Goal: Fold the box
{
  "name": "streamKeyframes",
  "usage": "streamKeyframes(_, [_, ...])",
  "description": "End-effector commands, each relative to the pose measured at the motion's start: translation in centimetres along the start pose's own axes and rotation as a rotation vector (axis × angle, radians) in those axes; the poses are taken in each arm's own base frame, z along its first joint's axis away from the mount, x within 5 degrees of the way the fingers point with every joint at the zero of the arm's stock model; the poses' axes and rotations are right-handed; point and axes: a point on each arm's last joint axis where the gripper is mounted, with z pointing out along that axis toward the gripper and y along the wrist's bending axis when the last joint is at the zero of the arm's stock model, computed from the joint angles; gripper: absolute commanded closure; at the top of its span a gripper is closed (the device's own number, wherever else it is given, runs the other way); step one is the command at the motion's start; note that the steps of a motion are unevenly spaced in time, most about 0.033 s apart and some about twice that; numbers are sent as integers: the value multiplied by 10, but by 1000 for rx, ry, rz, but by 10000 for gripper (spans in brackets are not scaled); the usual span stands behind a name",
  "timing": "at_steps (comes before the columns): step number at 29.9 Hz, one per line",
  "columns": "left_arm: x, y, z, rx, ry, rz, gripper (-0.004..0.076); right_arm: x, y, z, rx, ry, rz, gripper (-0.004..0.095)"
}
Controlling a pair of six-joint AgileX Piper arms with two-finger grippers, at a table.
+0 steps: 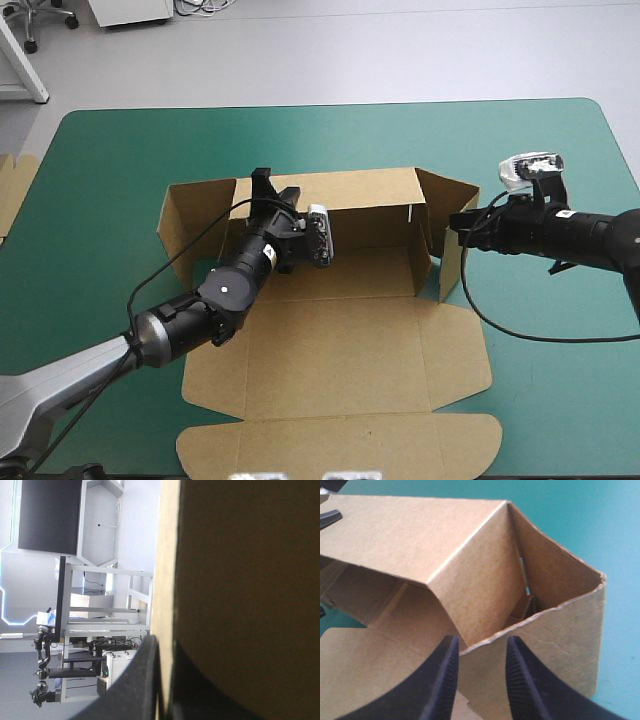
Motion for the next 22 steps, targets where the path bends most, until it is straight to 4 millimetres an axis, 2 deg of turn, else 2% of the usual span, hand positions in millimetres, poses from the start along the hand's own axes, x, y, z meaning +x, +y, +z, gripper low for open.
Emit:
streamKeyframes(1, [-2,20,-9,-78,-4,-17,734,-16,4,-16,63,-76,-15,611])
streamKeyframes(12, [-2,20,-9,-80,-1,-17,734,-24,2,-20,99,-115,17,611])
streamKeyframes(17, [-2,20,-9,-79,-3,-17,734,-51,-3,-34,193,-173,52,611])
streamKeyframes(22, [-2,20,-9,-79,-3,-17,734,-77,-30,-24,182,-46,119,611])
